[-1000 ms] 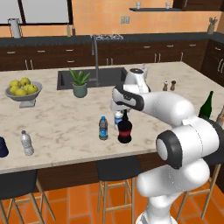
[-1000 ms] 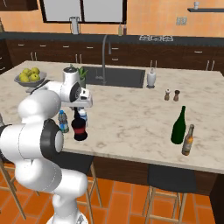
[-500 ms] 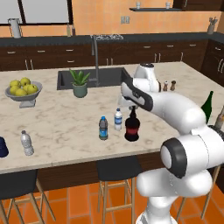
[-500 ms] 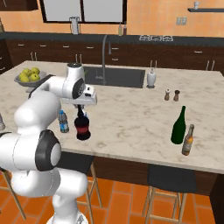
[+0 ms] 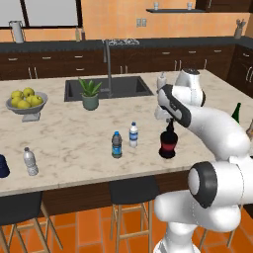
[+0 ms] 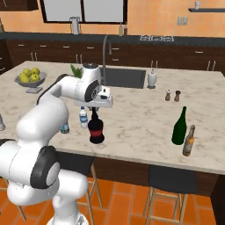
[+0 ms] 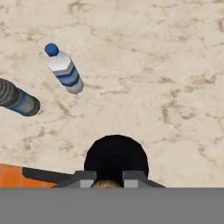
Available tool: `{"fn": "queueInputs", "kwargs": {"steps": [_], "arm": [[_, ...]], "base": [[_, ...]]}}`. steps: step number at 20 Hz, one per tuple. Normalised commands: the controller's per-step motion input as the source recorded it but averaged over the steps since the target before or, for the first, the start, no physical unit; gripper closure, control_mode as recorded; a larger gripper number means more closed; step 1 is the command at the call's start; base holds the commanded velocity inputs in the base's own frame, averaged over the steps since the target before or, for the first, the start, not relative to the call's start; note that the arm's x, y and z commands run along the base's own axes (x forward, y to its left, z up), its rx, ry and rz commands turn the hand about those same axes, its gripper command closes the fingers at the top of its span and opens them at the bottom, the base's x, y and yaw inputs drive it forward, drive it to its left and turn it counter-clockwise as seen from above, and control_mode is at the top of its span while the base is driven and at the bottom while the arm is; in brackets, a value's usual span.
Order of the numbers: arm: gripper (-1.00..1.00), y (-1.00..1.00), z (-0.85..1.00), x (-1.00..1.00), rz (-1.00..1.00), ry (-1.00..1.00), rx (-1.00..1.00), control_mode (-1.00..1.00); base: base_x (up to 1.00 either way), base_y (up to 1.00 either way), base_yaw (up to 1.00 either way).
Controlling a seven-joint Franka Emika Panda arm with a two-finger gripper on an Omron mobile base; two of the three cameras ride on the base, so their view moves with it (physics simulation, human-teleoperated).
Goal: Move the plastic bottles in the middle to the plastics group, and the glass bottles in the middle to the glass group.
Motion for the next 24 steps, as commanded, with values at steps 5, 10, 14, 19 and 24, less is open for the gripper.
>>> {"fn": "queueInputs", "kwargs": {"steps": [5,10,14,19,24], "arm": [[1.0,-0.81,0.0,-0.02,0.0,0.0,-0.04,-1.0],[1.0,-0.79,0.0,0.0,0.0,0.0,-0.04,-1.0],[1.0,-0.81,0.0,0.0,0.0,0.0,-0.03,-1.0],[1.0,-0.83,0.0,0.0,0.0,-0.08,-0.03,-1.0],[1.0,-0.83,0.0,0.0,0.0,-0.13,0.0,-1.0]], "base": [[0.0,0.0,0.0],[0.0,0.0,0.0],[0.0,0.0,0.0],[0.0,0.0,0.0],[0.0,0.0,0.0]]}}
